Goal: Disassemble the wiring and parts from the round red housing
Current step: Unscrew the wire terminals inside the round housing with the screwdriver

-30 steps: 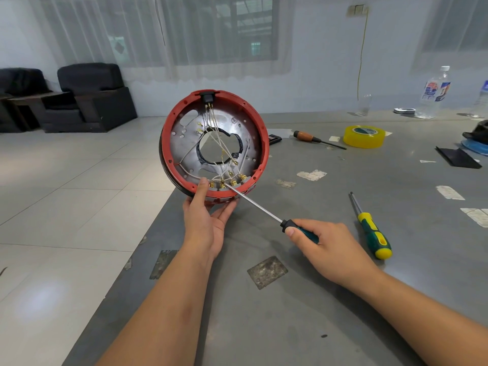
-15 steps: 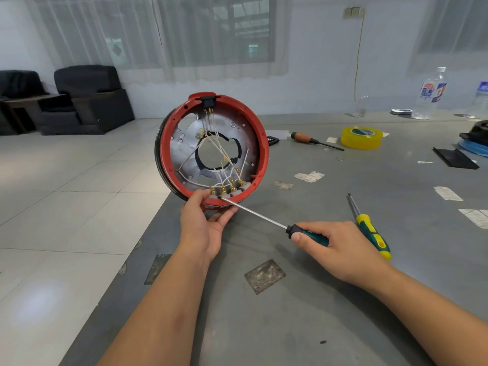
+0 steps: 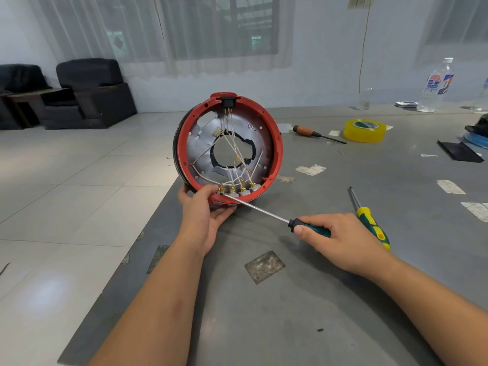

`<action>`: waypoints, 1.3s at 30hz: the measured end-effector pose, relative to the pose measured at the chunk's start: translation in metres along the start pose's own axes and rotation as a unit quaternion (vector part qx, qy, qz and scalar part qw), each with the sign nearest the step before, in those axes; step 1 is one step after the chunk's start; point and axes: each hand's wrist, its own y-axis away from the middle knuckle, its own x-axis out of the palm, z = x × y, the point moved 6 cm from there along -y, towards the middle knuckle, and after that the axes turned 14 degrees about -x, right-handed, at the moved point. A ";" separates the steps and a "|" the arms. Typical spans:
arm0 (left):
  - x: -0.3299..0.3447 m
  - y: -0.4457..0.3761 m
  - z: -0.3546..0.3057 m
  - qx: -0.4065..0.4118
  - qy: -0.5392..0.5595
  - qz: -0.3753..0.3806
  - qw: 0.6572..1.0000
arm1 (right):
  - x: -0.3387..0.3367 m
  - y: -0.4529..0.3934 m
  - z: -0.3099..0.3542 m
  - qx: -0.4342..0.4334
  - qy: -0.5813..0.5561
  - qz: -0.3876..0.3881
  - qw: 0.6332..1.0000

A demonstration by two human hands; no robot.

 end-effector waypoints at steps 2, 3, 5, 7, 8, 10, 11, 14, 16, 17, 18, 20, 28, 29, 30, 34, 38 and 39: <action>-0.002 0.001 -0.002 -0.003 -0.008 -0.008 1.000 | 0.000 0.000 -0.001 0.005 -0.004 0.014 1.000; -0.001 0.002 -0.003 -0.005 -0.010 -0.010 1.000 | 0.000 0.000 -0.001 0.007 -0.004 0.019 1.000; 0.000 0.002 -0.005 -0.009 -0.012 -0.018 1.000 | -0.001 0.000 -0.001 0.009 -0.007 0.024 1.000; 0.000 0.002 -0.007 -0.013 -0.022 -0.025 0.999 | -0.001 0.000 -0.001 0.011 -0.012 0.024 1.000; -0.001 0.001 -0.009 -0.017 -0.033 -0.025 0.999 | -0.001 0.000 -0.001 0.012 -0.016 0.024 1.000; -0.005 0.002 -0.010 -0.020 -0.072 -0.014 0.997 | -0.002 0.000 -0.002 0.014 -0.022 0.027 0.999; -0.008 0.004 -0.011 -0.020 -0.087 -0.001 0.996 | -0.002 0.000 -0.002 0.014 -0.023 0.031 0.999; -0.015 0.013 -0.011 -0.011 -0.084 0.048 0.995 | -0.002 -0.001 -0.001 0.013 -0.016 0.052 0.998; -0.016 0.019 -0.010 0.004 -0.080 0.075 0.994 | -0.002 -0.001 -0.001 0.019 -0.012 0.066 0.998; -0.015 0.021 -0.010 0.009 -0.082 0.081 0.993 | -0.003 -0.001 -0.001 0.022 -0.010 0.069 0.997; -0.014 0.023 -0.011 0.013 -0.086 0.083 0.993 | -0.004 -0.001 -0.001 0.023 -0.009 0.070 0.997; -0.012 0.026 -0.011 0.017 -0.093 0.083 0.992 | -0.010 0.000 -0.001 0.022 -0.012 0.070 0.997; -0.013 0.026 -0.011 0.044 -0.118 0.083 0.988 | -0.031 -0.006 0.008 0.015 -0.017 0.094 0.995; -0.013 0.026 -0.011 0.045 -0.121 0.084 0.988 | -0.031 -0.007 0.010 0.014 -0.012 0.096 0.995; -0.012 0.026 -0.011 0.046 -0.122 0.085 0.988 | -0.032 -0.007 0.012 0.012 -0.009 0.097 0.995; -0.012 0.026 -0.010 0.050 -0.122 0.087 0.987 | -0.035 -0.008 0.015 0.011 0.001 0.098 0.995; -0.015 0.024 -0.010 0.062 -0.122 0.081 0.987 | -0.038 -0.009 0.014 0.017 0.022 0.097 0.995; -0.015 0.023 -0.010 0.062 -0.122 0.079 0.987 | -0.039 -0.009 0.013 0.020 0.029 0.098 0.995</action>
